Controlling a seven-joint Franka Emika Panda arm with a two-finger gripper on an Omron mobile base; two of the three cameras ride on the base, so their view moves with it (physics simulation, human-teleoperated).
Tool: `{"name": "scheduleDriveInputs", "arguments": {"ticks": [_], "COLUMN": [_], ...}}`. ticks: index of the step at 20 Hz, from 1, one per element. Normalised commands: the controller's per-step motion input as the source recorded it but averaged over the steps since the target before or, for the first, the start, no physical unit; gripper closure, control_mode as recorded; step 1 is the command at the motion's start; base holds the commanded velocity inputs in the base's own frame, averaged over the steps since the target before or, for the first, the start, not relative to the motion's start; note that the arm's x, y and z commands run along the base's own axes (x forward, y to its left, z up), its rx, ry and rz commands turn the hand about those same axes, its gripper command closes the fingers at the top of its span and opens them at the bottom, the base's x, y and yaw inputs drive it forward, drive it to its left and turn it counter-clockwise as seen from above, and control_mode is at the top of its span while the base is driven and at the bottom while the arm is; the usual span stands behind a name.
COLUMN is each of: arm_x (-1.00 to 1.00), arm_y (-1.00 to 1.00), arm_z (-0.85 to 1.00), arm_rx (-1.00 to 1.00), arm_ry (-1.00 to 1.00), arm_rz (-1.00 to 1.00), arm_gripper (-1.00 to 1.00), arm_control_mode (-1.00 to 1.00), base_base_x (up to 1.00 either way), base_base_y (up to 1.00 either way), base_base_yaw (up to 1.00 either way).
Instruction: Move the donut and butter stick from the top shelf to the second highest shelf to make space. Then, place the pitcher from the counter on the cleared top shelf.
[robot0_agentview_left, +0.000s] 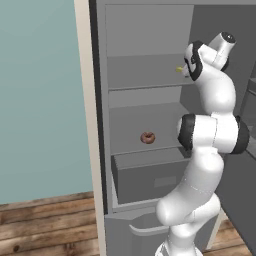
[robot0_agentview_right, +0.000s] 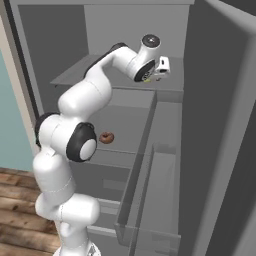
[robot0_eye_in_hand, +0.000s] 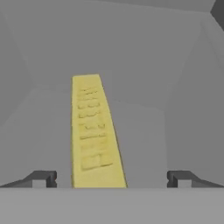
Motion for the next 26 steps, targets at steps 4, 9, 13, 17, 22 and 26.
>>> {"name": "scheduleDriveInputs", "arguments": {"ticks": [4,9,13,17,22,26], "arm_x": [0.4,0.3,0.06,0.0,-0.17,-0.56], "arm_y": [0.01,0.05,0.26,0.38,0.37,0.25], "arm_z": [-0.18,-0.32,-0.6,-0.77,-0.87,-0.85], "arm_rx": [0.0,-0.03,-0.1,-0.12,-0.09,-0.05], "arm_ry": [0.0,0.0,0.01,0.02,0.0,0.01], "arm_rz": [0.08,0.08,0.1,0.13,0.13,0.06], "arm_gripper": [-1.0,-1.0,1.0,1.0,1.0,1.0], "arm_control_mode": [-1.0,-1.0,-1.0,-1.0,-1.0,-1.0], "base_base_x": [0.0,0.0,0.0,0.0,0.0,0.0], "base_base_y": [0.0,0.0,0.0,0.0,0.0,0.0], "base_base_yaw": [0.0,0.0,0.0,0.0,0.0,0.0]}}
